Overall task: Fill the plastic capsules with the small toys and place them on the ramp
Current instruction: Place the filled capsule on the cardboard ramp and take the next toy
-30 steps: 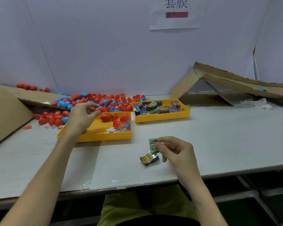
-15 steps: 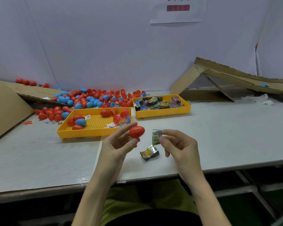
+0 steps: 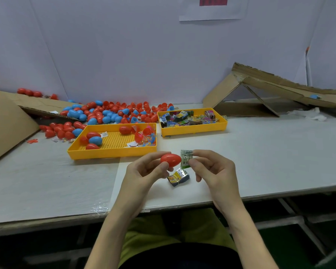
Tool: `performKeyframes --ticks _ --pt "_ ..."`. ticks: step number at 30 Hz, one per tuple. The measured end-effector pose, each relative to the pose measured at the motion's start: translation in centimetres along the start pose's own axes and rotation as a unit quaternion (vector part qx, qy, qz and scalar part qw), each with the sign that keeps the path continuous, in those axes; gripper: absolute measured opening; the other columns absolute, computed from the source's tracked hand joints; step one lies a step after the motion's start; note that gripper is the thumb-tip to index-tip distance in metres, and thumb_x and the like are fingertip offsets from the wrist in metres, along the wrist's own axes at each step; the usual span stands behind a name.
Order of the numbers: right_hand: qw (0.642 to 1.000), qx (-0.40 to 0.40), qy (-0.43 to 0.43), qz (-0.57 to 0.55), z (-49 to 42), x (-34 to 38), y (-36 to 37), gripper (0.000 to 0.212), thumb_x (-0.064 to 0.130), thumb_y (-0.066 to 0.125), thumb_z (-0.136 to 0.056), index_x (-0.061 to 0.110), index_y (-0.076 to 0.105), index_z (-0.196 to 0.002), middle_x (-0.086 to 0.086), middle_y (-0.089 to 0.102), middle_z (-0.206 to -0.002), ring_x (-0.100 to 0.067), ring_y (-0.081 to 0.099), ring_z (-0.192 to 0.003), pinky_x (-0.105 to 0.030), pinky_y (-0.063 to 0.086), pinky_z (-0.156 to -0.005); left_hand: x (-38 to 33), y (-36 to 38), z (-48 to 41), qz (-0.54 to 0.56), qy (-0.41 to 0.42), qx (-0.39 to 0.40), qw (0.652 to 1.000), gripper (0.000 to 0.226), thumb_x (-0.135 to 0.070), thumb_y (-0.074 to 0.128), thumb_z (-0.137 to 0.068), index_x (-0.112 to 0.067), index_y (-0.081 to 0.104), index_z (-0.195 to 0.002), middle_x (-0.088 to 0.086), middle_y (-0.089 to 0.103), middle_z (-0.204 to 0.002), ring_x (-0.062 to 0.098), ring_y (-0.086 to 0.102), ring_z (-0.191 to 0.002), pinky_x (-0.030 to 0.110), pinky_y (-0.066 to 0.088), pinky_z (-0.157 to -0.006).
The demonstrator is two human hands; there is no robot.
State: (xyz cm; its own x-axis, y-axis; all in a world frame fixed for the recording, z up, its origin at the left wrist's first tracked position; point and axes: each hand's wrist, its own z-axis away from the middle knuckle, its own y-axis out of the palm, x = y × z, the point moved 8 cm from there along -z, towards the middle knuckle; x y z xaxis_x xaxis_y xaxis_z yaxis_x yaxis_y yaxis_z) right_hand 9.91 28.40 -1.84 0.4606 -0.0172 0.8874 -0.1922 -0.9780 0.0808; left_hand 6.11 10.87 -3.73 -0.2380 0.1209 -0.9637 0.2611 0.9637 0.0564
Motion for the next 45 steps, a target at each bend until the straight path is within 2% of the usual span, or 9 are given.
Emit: performKeyframes --ticks 11,16,20,24,26,30,35,40,45 --pt "1.000 0.000 0.007 0.005 0.0 -0.2 0.1 0.017 0.021 0.072 -0.079 0.036 0.075 -0.084 0.009 0.075 -0.075 -0.003 0.063 -0.057 -0.014 0.049 -0.056 0.1 0.2 -0.1 0.001 0.003 0.014 1.000 0.033 -0.045 0.077 -0.074 -0.028 0.076 -0.103 0.006 0.075 -0.085 0.016 0.070 -0.079 0.026 0.057 -0.079" --pt "1.000 0.011 0.003 0.004 0.0 -0.1 0.2 0.022 0.020 0.071 -0.078 0.041 0.077 -0.082 0.011 0.073 -0.072 -0.003 0.063 -0.057 -0.013 0.049 -0.057 0.2 0.2 -0.1 -0.021 0.006 0.009 1.000 0.023 -0.039 0.079 -0.080 -0.029 0.076 -0.100 0.007 0.075 -0.085 0.018 0.069 -0.077 0.027 0.058 -0.077" --pt "1.000 0.021 -0.004 0.020 0.0 -0.2 0.4 0.023 0.020 0.071 -0.078 0.042 0.077 -0.082 0.011 0.072 -0.070 -0.005 0.064 -0.058 -0.014 0.049 -0.059 0.0 0.3 -0.1 -0.022 0.010 0.009 1.000 0.030 -0.046 0.076 -0.074 -0.028 0.075 -0.099 0.003 0.076 -0.096 0.019 0.072 -0.084 0.027 0.058 -0.080" --pt "0.999 0.021 -0.018 0.036 -0.1 -0.2 0.3 0.025 0.020 0.072 -0.078 0.044 0.076 -0.083 0.010 0.074 -0.078 -0.008 0.068 -0.071 -0.017 0.053 -0.067 0.1 0.6 -0.1 0.008 0.008 0.037 0.999 0.029 -0.030 0.081 -0.078 -0.028 0.073 -0.106 0.005 0.076 -0.106 0.026 0.074 -0.094 0.033 0.058 -0.090" --pt "0.998 0.029 -0.032 0.048 -0.1 -0.1 0.4 0.024 0.018 0.071 -0.079 0.042 0.076 -0.083 0.010 0.072 -0.085 -0.009 0.068 -0.081 -0.017 0.052 -0.069 0.0 0.8 0.0 0.010 0.007 0.049 0.999 0.035 -0.031 0.081 -0.078 -0.031 0.072 -0.112 0.005 0.076 -0.107 0.024 0.073 -0.099 0.029 0.058 -0.087" --pt "0.998 0.043 -0.030 0.044 -0.1 -0.2 0.5 0.021 0.017 0.073 -0.078 0.038 0.076 -0.080 0.010 0.070 -0.083 -0.009 0.066 -0.078 -0.014 0.048 -0.067 -0.3 1.0 0.1 -0.005 0.020 0.054 0.998 0.035 -0.038 0.080 -0.075 -0.031 0.074 -0.109 0.004 0.076 -0.106 0.020 0.072 -0.100 0.020 0.055 -0.080" --pt "0.995 0.089 -0.009 0.046 -0.2 -0.3 1.3 0.016 0.021 0.075 -0.078 0.036 0.075 -0.076 0.009 0.069 -0.082 -0.013 0.065 -0.077 -0.018 0.048 -0.068 -0.5 0.6 0.2 -0.016 0.035 0.032 0.999 0.031 -0.035 0.082 -0.073 -0.032 0.074 -0.103 0.003 0.076 -0.101 0.018 0.073 -0.093 0.020 0.055 -0.076" --pt "0.994 0.102 0.007 0.033 -0.2 -0.7 1.3 0.018 0.019 0.073 -0.082 0.036 0.074 -0.077 0.010 0.069 -0.081 -0.010 0.063 -0.075 -0.015 0.047 -0.068 -0.5 0.5 0.2 -0.020 0.036 0.024 0.999 0.032 -0.032 0.084 -0.071 -0.033 0.074 -0.102 0.000 0.076 -0.102 0.018 0.073 -0.095 0.022 0.057 -0.077" --pt "0.995 0.100 0.024 0.004 -0.4 -1.1 1.1 0.007 0.023 0.073 -0.081 0.029 0.075 -0.078 0.009 0.068 -0.080 -0.009 0.062 -0.076 -0.016 0.047 -0.069 -0.7 0.6 0.4 -0.009 0.032 0.033 0.999 0.033 -0.025 0.080 -0.077 -0.035 0.075 -0.107 -0.002 0.076 -0.107 0.017 0.072 -0.101 0.019 0.055 -0.080"
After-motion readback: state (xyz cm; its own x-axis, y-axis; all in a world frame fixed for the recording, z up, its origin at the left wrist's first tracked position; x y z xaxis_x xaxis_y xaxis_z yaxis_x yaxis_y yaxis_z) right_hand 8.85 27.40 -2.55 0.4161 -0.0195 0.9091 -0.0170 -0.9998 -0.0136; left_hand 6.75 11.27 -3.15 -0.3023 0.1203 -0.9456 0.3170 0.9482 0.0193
